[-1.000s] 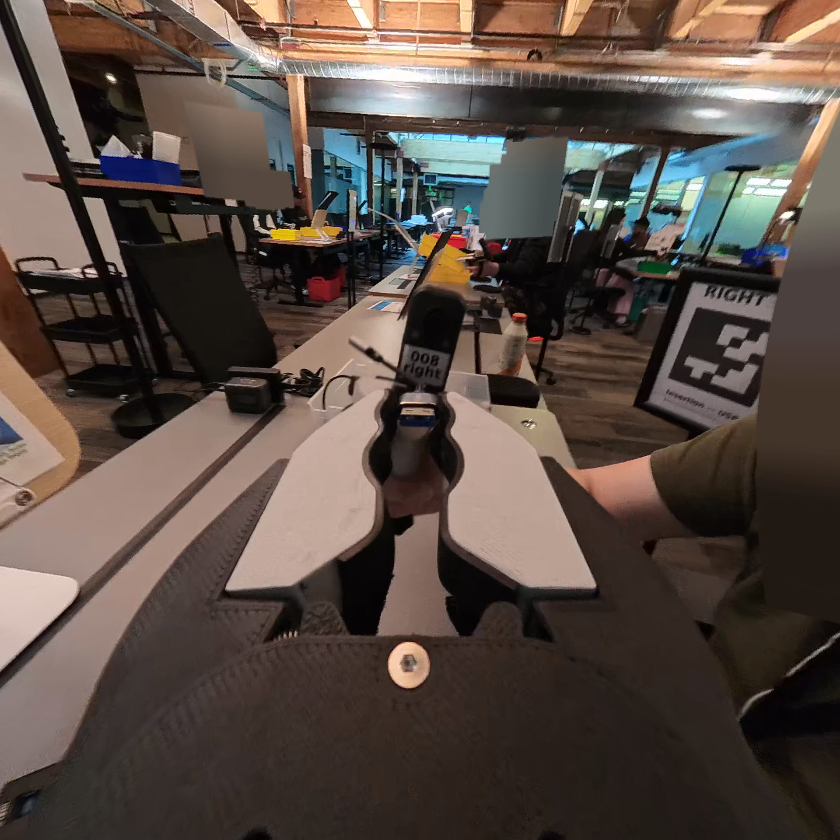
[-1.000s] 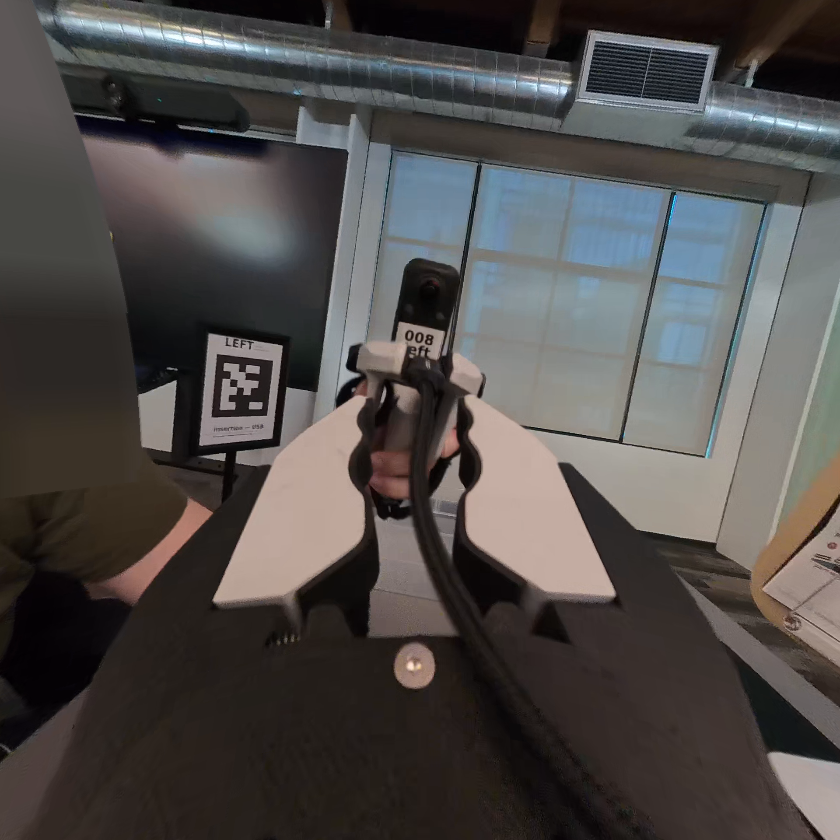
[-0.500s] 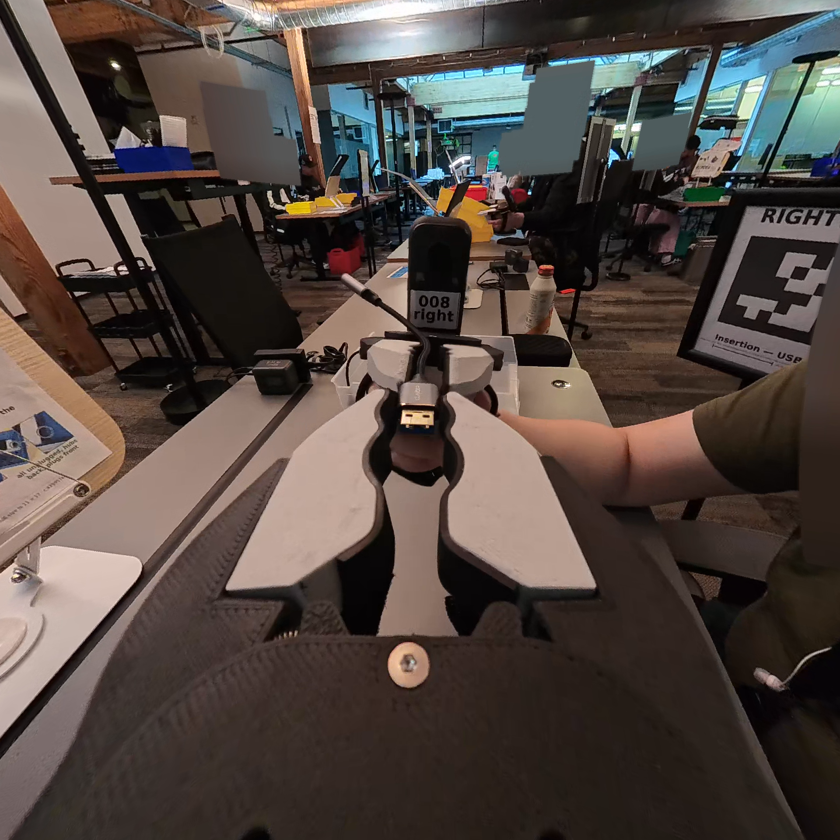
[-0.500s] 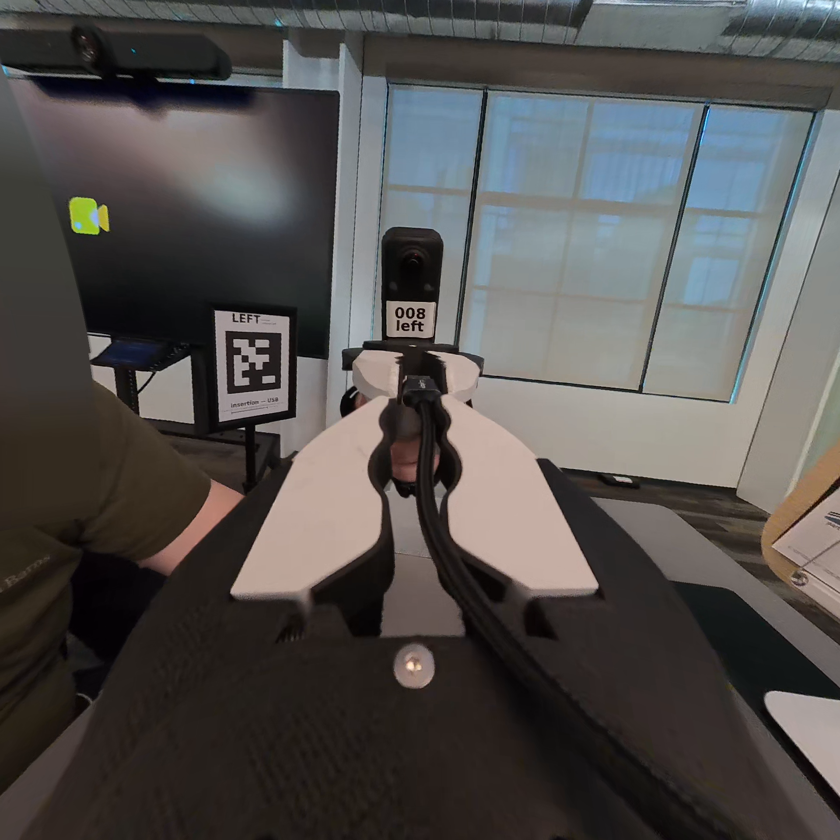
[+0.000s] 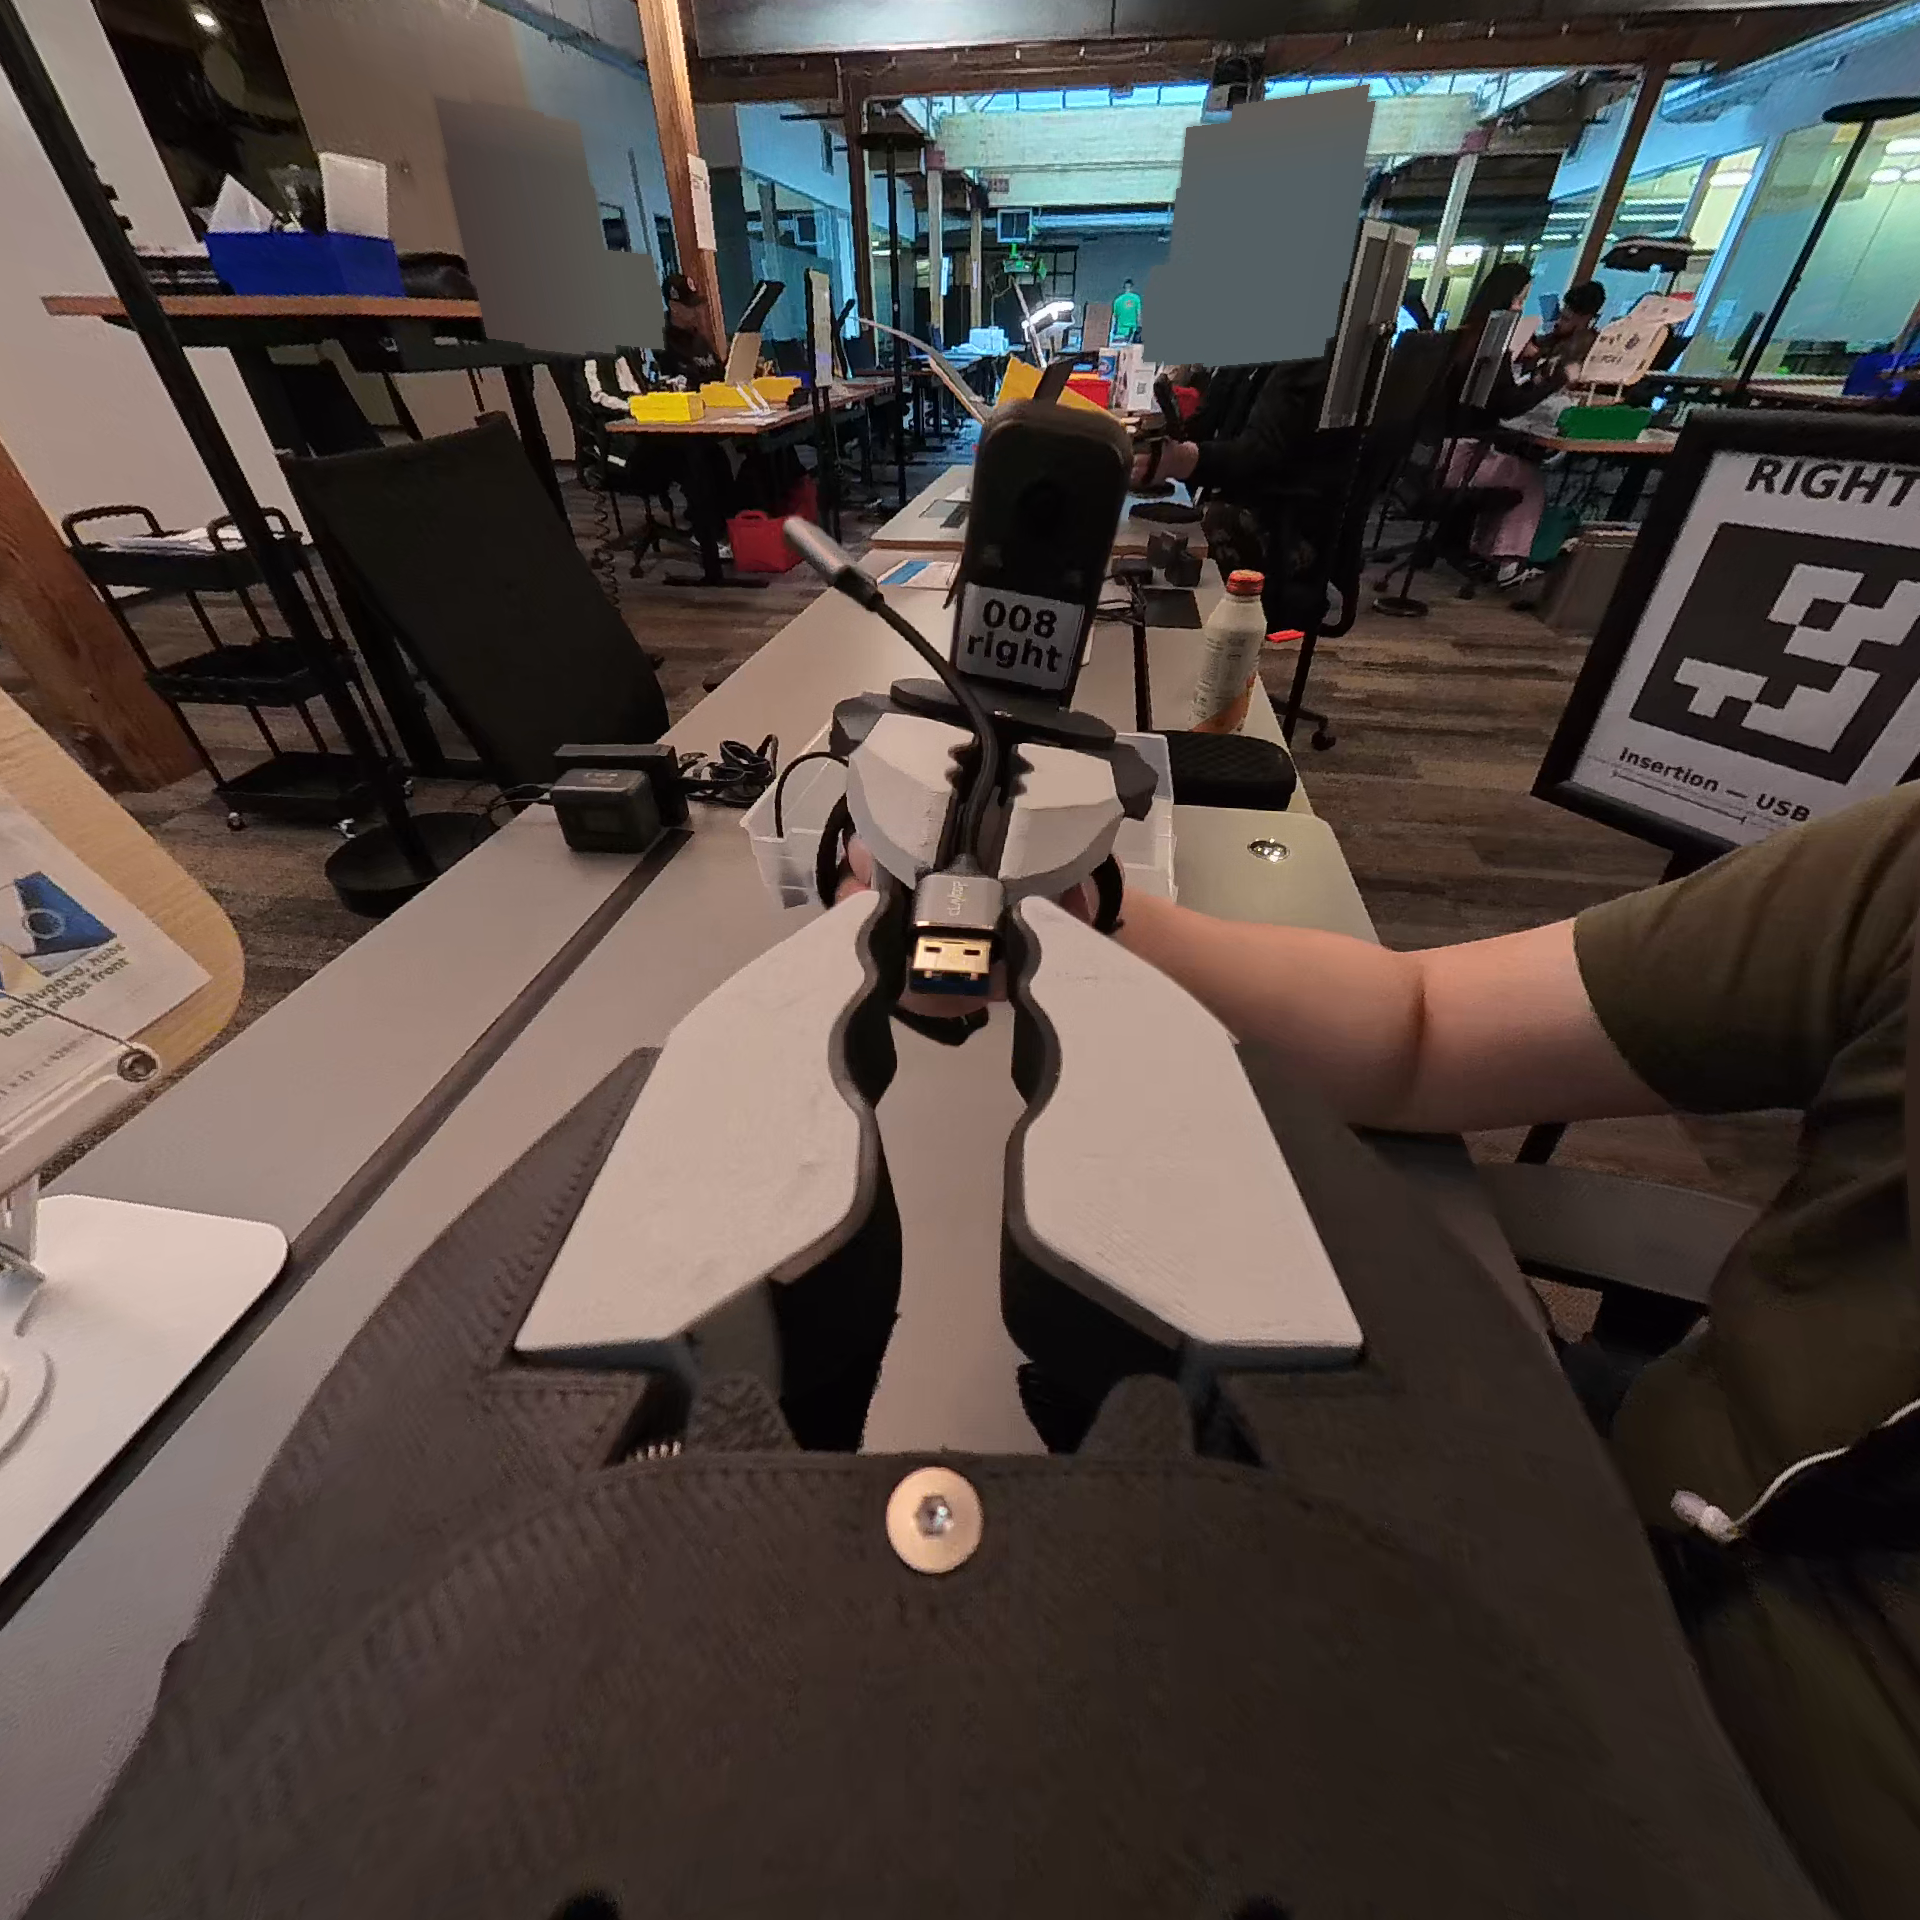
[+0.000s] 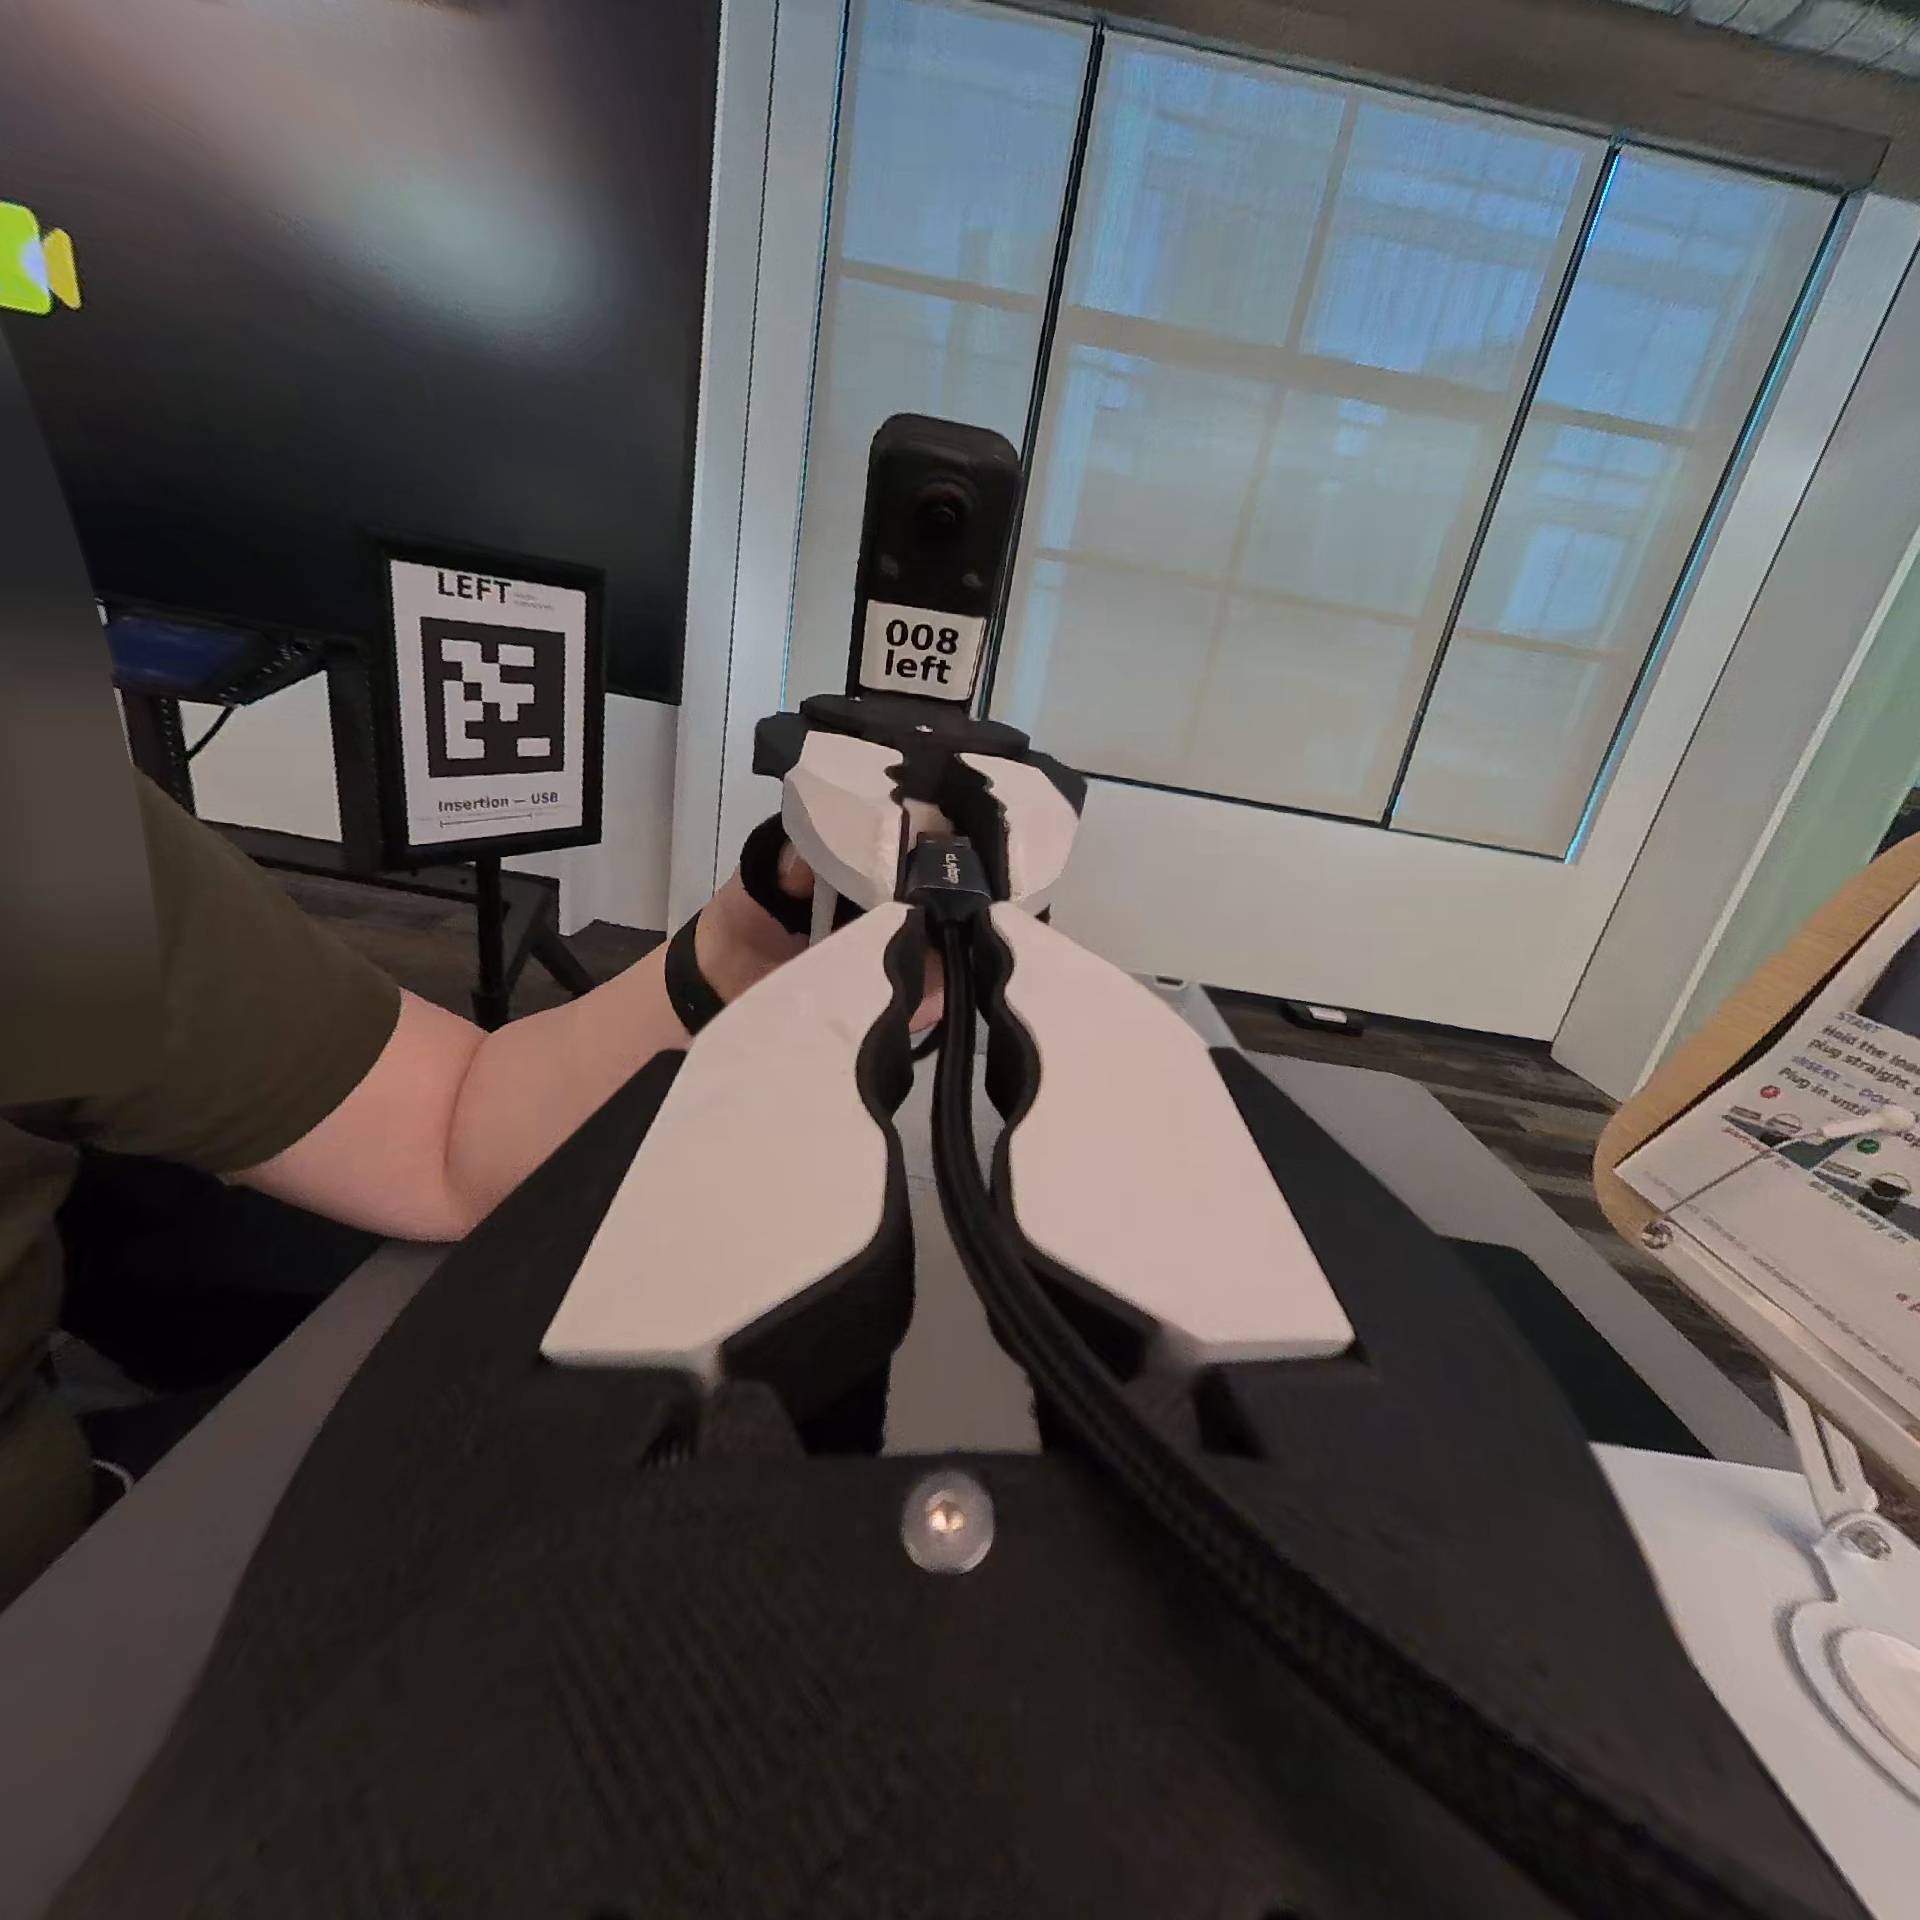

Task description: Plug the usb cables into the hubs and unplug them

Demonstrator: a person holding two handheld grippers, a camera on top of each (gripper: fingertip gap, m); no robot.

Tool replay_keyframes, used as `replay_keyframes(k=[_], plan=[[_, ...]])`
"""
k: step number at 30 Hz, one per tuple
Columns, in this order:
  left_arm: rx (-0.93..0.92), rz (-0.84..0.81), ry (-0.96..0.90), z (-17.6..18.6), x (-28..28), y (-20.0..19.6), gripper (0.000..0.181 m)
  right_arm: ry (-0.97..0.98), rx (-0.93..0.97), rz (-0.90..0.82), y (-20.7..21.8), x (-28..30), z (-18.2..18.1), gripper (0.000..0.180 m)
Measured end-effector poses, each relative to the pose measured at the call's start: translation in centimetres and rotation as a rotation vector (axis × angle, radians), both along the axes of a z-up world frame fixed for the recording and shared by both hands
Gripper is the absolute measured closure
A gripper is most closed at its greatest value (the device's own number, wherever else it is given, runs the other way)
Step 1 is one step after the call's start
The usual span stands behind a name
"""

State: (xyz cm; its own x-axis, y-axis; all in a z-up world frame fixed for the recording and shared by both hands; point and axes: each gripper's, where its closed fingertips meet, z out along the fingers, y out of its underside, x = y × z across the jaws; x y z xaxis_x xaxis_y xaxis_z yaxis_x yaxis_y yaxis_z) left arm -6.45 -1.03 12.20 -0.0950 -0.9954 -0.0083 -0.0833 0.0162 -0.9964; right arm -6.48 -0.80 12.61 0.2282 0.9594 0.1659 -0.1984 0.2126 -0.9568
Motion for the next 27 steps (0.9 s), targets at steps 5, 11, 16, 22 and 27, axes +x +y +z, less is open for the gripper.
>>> replay_keyframes(k=[5,11,16,22,27], plan=[[0.005,-0.002,0.001,-0.1,0.0,0.0,0.164,-0.009,-0.018,0.009,0.1,0.0,-0.1,0.171],[0.081,0.299,0.003,0.0,-2.6,5.6,0.099,-0.005,0.034,-0.081,0.5,1.1,0.6,0.171],[-0.012,0.632,-0.097,-2.5,-7.8,15.1,0.105,0.023,0.045,-0.145,1.1,3.1,1.6,0.171],[-0.133,0.602,0.209,-13.1,-7.8,18.7,0.109,0.0,0.067,-0.191,1.2,3.5,1.8,0.171],[-0.142,0.497,0.311,-17.0,-7.1,18.2,0.111,-0.022,0.076,-0.213,1.4,3.6,1.6,0.172]])
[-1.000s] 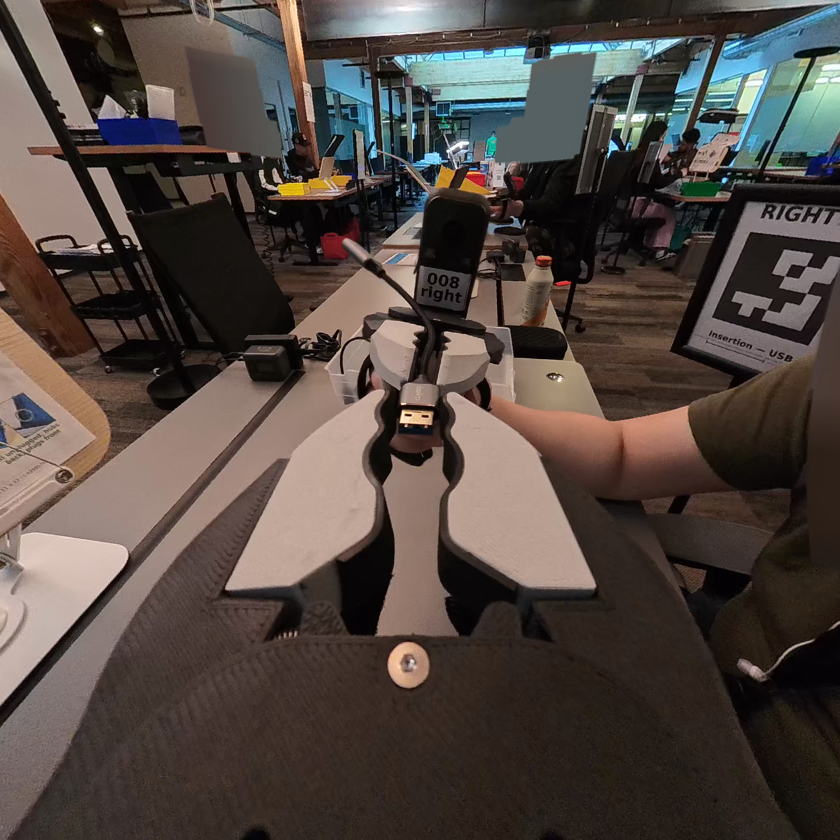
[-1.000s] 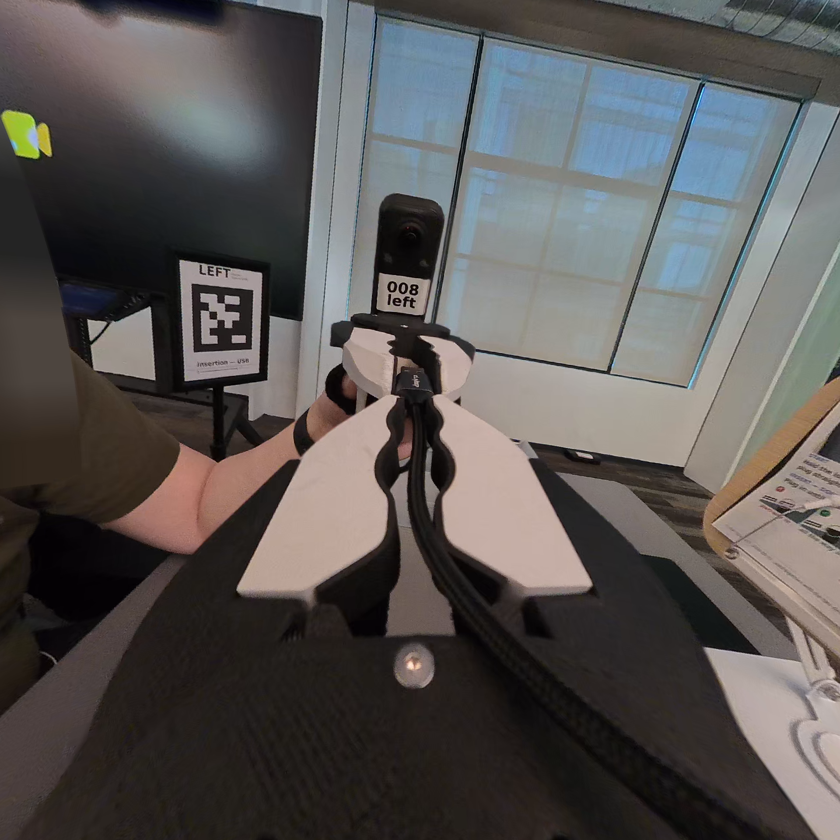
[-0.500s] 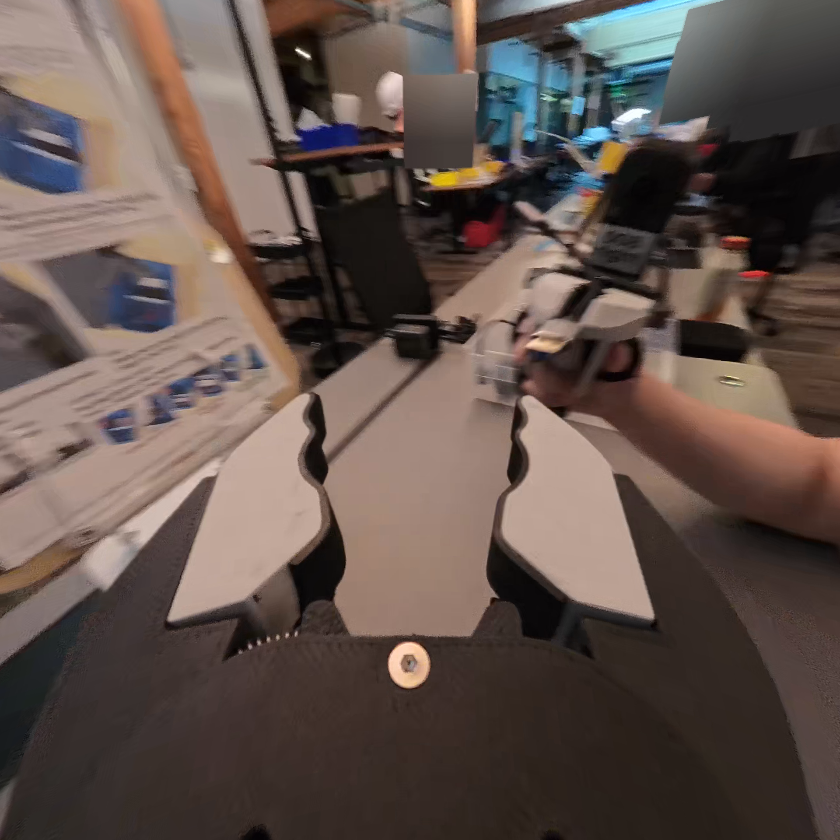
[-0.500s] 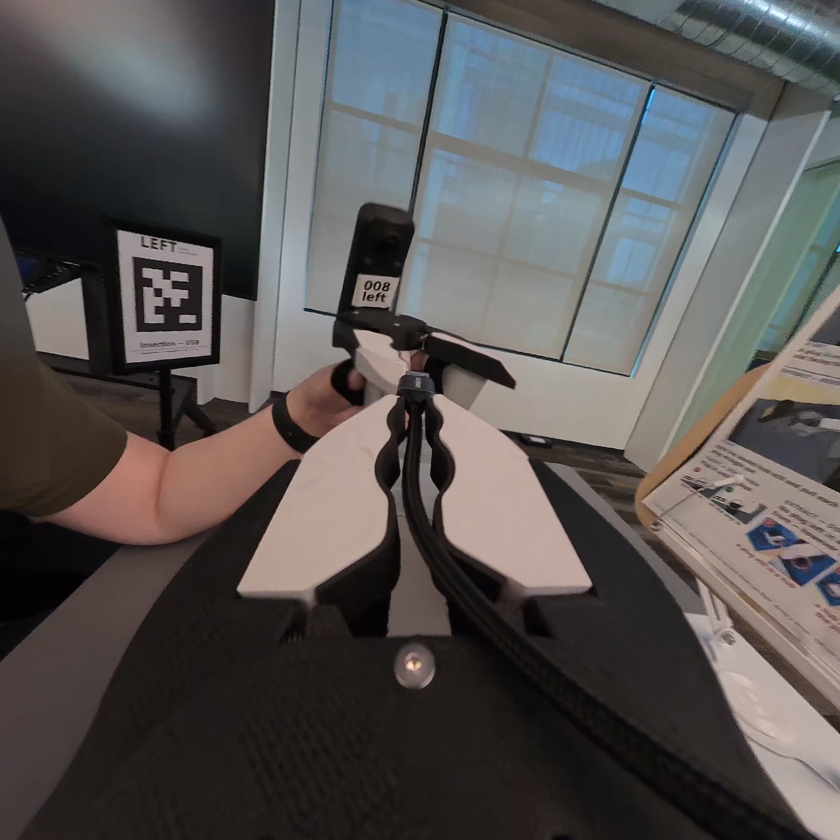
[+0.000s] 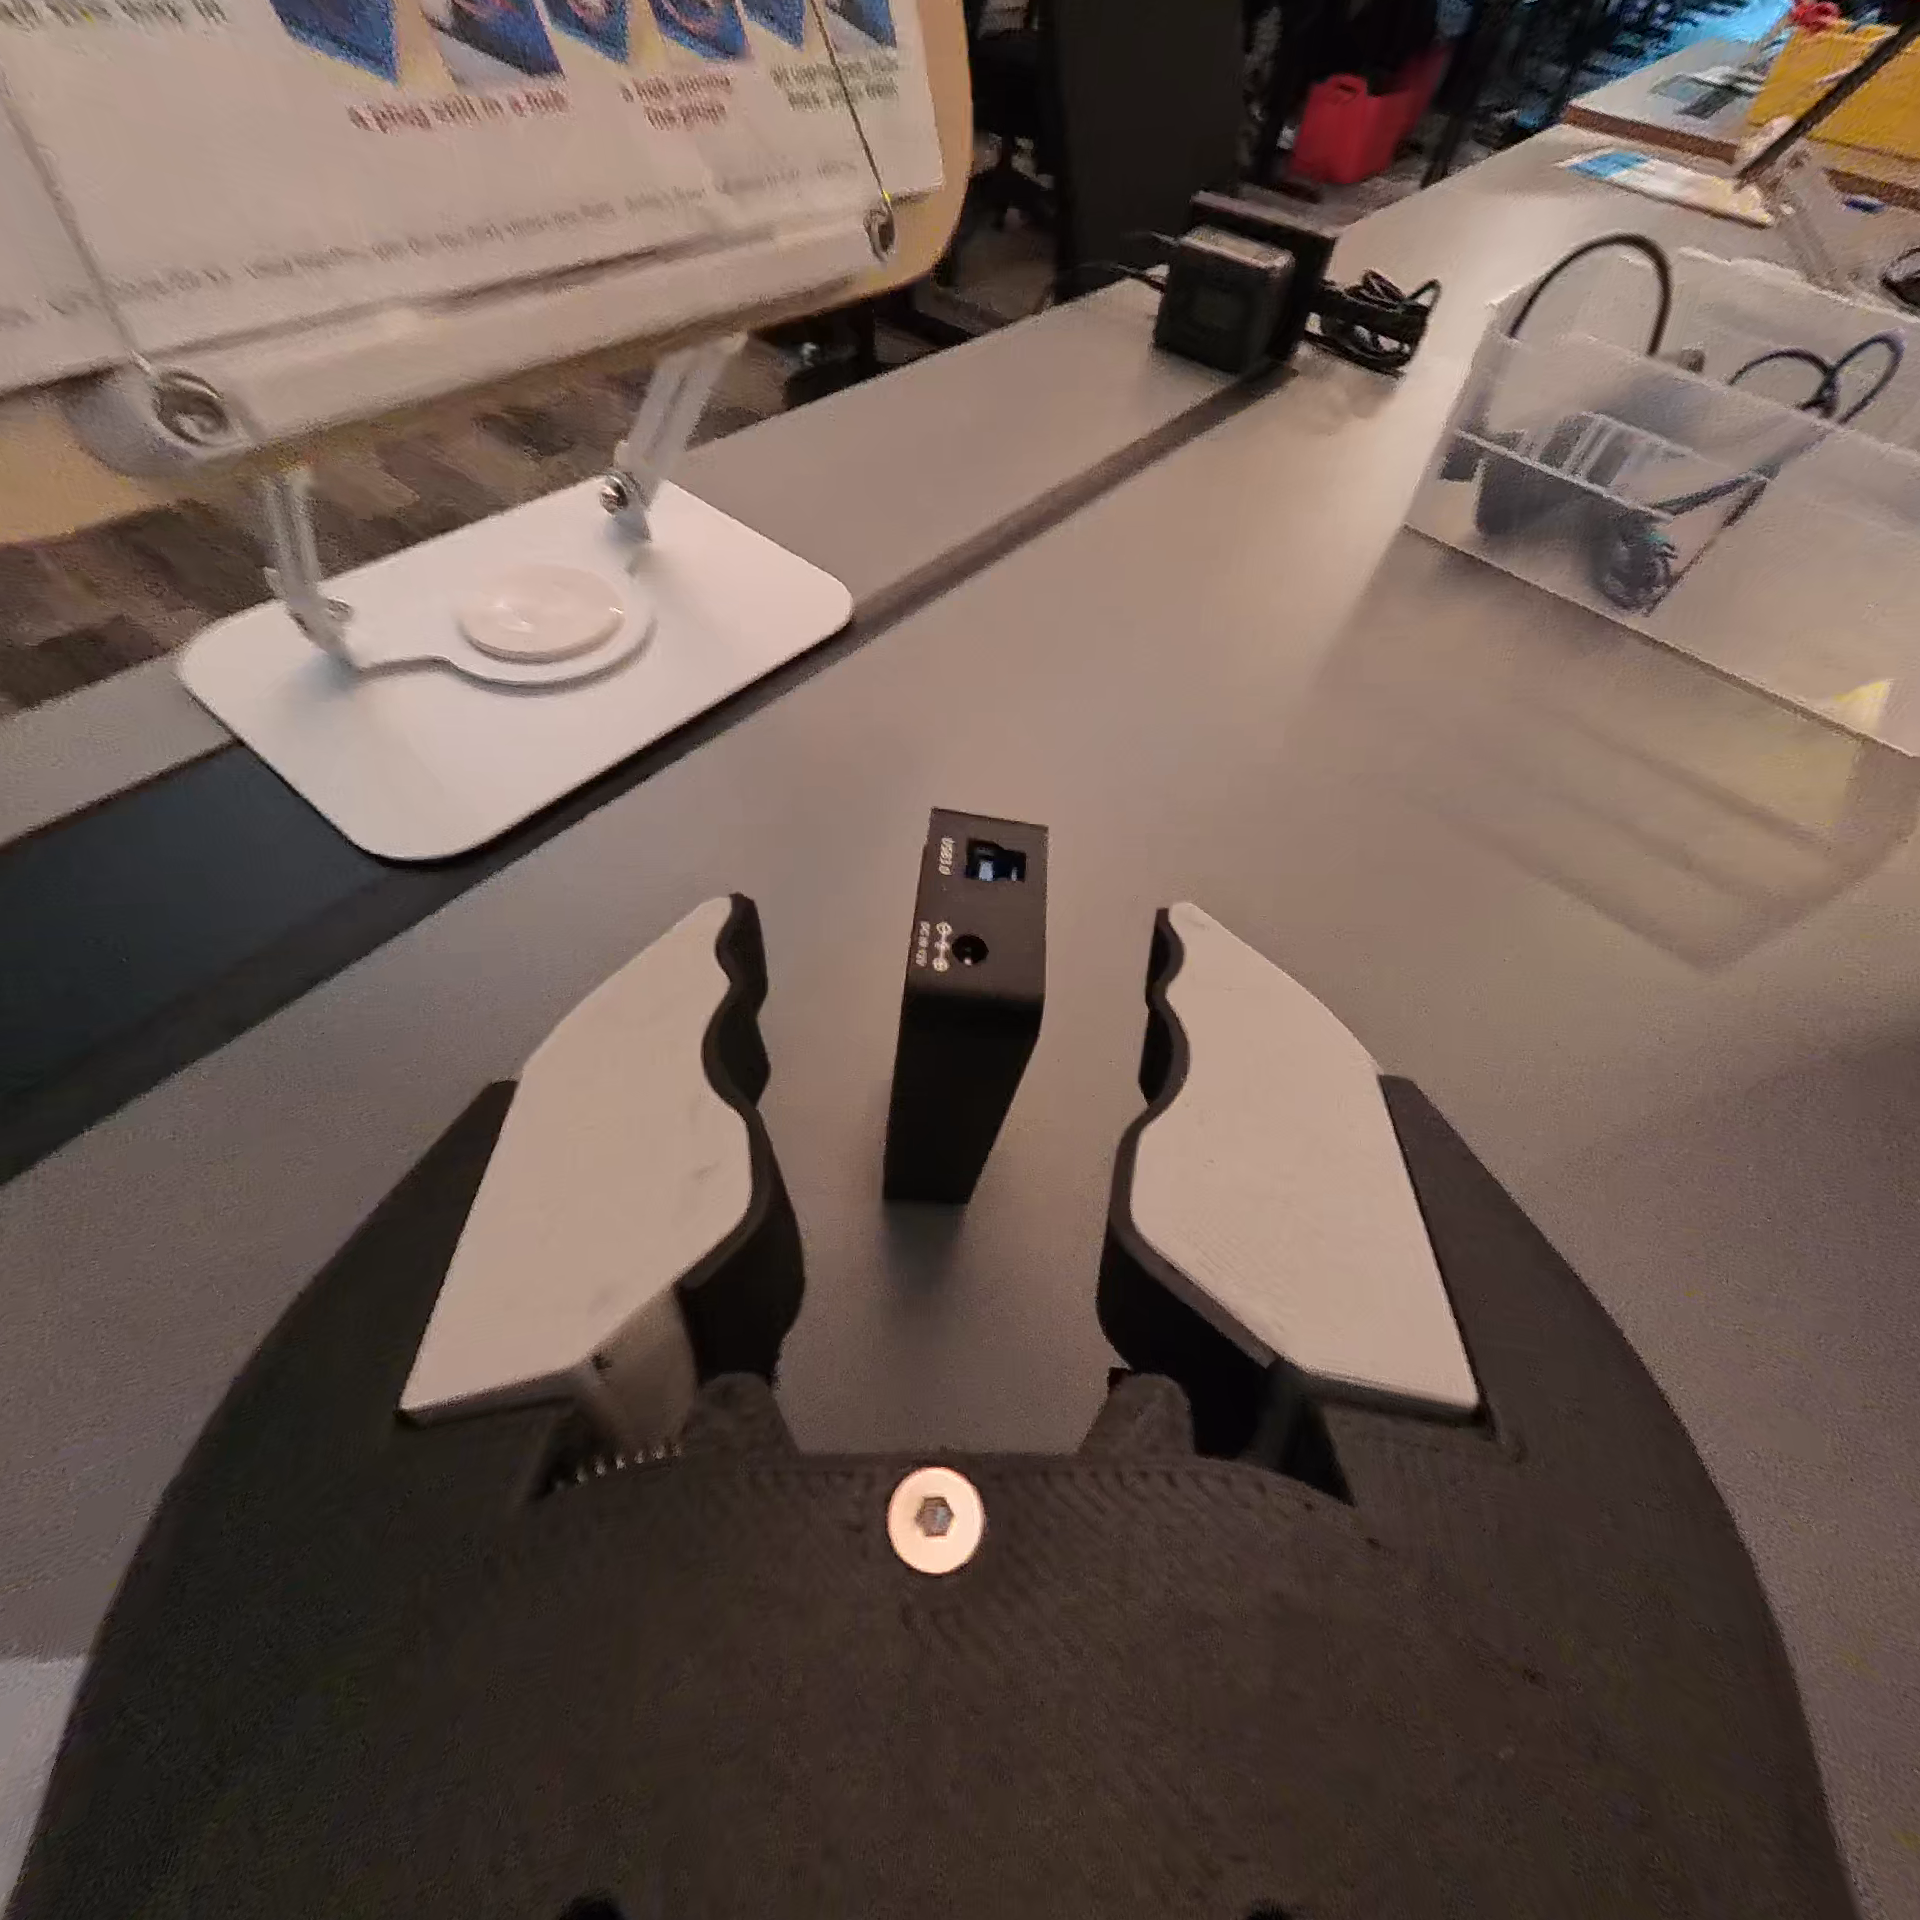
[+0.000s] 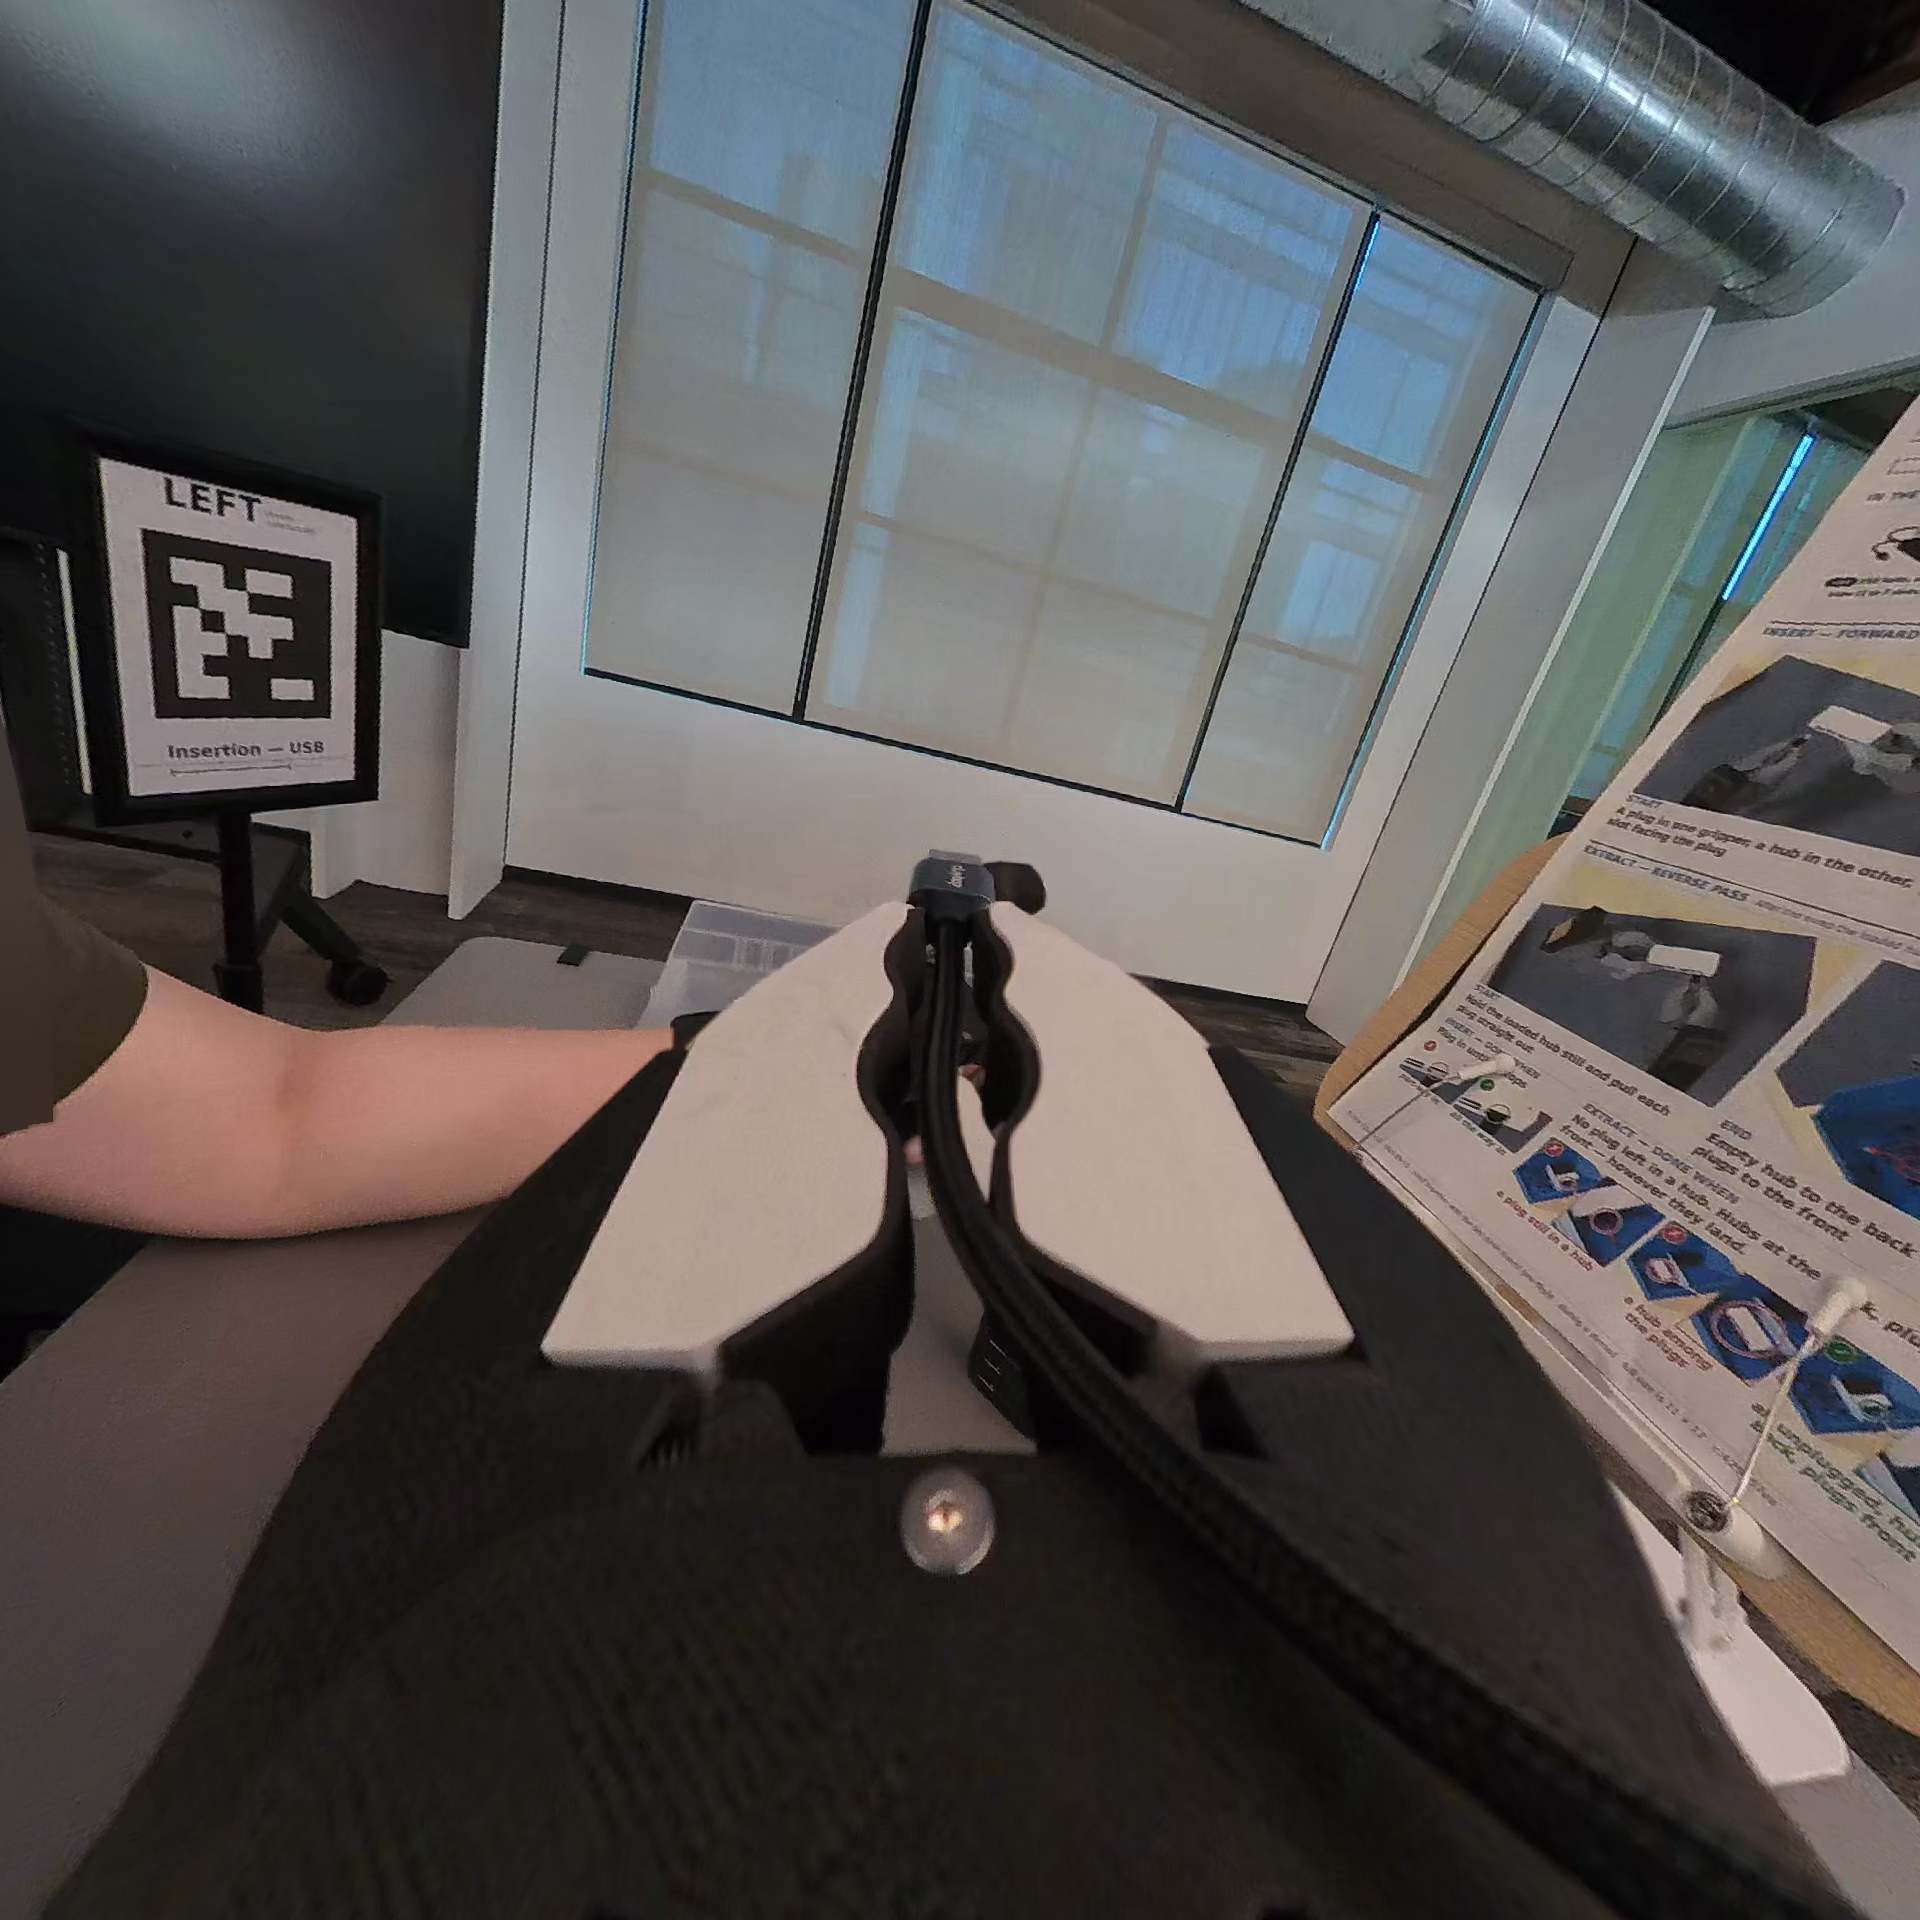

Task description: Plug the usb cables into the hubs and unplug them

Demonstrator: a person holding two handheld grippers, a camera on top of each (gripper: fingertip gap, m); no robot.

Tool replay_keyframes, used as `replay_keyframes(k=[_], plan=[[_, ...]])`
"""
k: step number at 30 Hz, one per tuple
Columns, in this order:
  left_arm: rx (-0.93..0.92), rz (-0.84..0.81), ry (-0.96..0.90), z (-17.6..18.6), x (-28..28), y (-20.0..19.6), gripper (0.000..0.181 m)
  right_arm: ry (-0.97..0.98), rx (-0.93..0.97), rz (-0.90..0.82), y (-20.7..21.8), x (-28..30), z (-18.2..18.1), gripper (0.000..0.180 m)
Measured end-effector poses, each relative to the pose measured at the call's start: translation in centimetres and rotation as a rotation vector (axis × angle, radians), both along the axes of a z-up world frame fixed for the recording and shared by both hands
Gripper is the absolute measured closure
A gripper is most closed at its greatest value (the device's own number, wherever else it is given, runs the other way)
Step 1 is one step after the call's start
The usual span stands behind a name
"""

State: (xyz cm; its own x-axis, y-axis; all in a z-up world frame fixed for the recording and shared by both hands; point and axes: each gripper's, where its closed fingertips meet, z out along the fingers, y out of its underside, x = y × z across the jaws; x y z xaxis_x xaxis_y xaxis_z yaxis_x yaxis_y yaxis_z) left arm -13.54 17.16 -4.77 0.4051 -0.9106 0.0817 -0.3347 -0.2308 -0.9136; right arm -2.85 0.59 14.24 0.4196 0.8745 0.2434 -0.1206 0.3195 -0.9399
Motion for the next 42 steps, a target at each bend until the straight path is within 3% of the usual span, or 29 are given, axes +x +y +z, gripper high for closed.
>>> replay_keyframes(k=[4,12,26,30,37,42], plan=[[-0.041,-0.04,0.118,-3.1,0.0,-0.3,0.109,-0.034,0.005,-0.035,0.5,-0.1,-0.5,0.171],[-0.11,-0.015,0.312,-9.1,-0.6,0.3,0.127,-0.071,0.01,-0.062,0.9,-0.4,-1.1,0.171],[-0.095,0.049,0.32,-10.0,0.0,1.6,0.152,-0.076,0.0,-0.072,1.5,-0.3,-1.6,0.171],[-0.218,0.023,0.141,-8.2,1.1,1.0,0.153,-0.086,-0.027,-0.104,2.4,-0.3,-2.3,0.171],[-0.352,-0.032,-0.211,-0.8,2.7,-0.2,0.153,-0.037,-0.071,-0.273,5.1,-0.4,-3.4,0.171],[-0.336,-0.001,-0.226,2.6,3.3,-1.4,0.153,-0.008,-0.066,-0.374,6.1,-1.1,-4.4,0.171]])
